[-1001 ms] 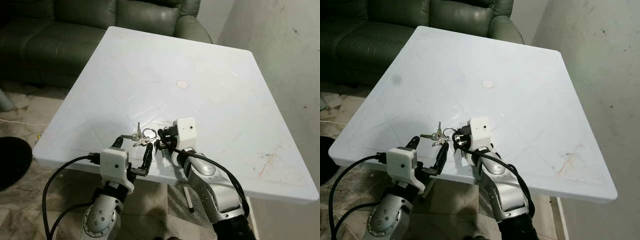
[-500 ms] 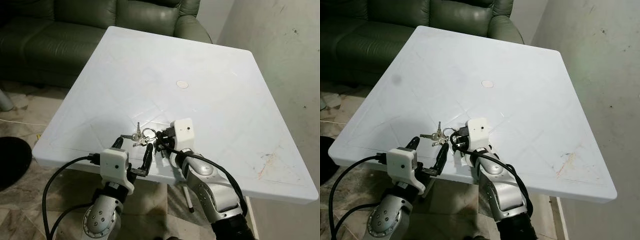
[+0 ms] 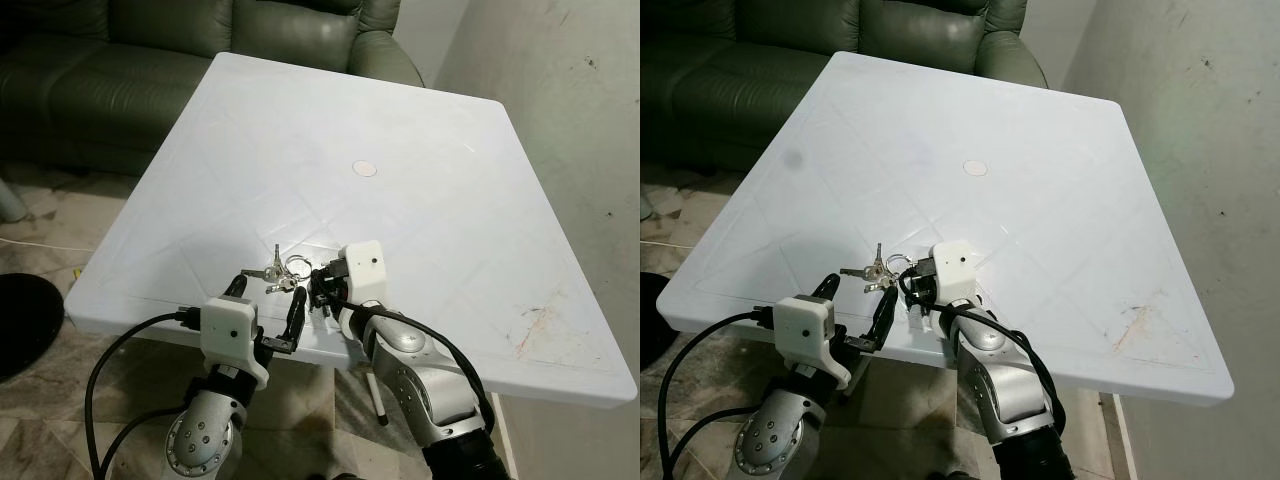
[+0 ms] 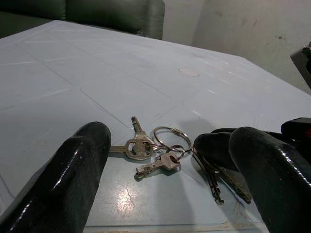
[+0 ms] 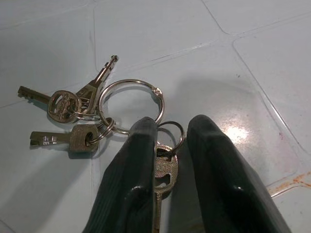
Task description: Hang keys on a hook
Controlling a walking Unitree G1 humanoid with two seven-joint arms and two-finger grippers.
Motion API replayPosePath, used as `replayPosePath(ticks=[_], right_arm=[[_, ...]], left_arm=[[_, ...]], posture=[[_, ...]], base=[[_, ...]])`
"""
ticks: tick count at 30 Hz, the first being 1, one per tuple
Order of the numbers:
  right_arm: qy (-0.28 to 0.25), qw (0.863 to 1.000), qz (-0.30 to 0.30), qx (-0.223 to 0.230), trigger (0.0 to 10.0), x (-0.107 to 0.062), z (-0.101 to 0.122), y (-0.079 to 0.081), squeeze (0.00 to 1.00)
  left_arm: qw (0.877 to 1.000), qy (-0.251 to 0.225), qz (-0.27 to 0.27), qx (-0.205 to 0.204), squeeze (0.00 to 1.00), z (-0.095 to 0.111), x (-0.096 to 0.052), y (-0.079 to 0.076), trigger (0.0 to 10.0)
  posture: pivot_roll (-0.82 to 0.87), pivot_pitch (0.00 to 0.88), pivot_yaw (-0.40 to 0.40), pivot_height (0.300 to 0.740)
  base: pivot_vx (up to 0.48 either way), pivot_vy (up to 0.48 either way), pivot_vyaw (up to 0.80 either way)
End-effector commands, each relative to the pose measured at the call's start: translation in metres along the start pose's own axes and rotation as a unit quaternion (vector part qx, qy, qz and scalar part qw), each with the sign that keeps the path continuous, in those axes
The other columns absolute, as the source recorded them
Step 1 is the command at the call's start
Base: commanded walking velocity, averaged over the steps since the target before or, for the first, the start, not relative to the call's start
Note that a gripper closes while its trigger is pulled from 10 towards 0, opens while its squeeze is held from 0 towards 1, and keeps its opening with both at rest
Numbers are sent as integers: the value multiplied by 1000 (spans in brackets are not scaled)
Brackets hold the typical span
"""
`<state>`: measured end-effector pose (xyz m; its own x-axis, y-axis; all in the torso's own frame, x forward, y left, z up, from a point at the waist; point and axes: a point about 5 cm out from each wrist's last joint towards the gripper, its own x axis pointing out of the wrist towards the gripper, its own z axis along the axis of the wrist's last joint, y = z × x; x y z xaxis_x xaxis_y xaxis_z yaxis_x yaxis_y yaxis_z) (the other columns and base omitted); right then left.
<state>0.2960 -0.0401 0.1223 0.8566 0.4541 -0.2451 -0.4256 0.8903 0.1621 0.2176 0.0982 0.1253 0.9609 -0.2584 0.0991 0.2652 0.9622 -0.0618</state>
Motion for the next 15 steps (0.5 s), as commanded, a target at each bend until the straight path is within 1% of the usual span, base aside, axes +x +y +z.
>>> replayPosePath(ticks=[1,8,15], right_arm=[[2,1000,0,19,10000,0,-4,4,1000],[1,1000,-2,16,10000,2,-2,2,1000],[12,1000,16,3,10000,-1,-6,6,1000]], left_arm=[[1000,-6,-7,-6,0,3,1,-6,10000],[1000,-8,-7,-6,0,3,1,-5,10000],[1000,-10,-8,-6,0,4,2,-5,10000]], posture=[[137,153,-162,740],[137,154,-161,740],[137,154,-160,740]], base=[[0,0,0],[0,0,0],[0,0,0]])
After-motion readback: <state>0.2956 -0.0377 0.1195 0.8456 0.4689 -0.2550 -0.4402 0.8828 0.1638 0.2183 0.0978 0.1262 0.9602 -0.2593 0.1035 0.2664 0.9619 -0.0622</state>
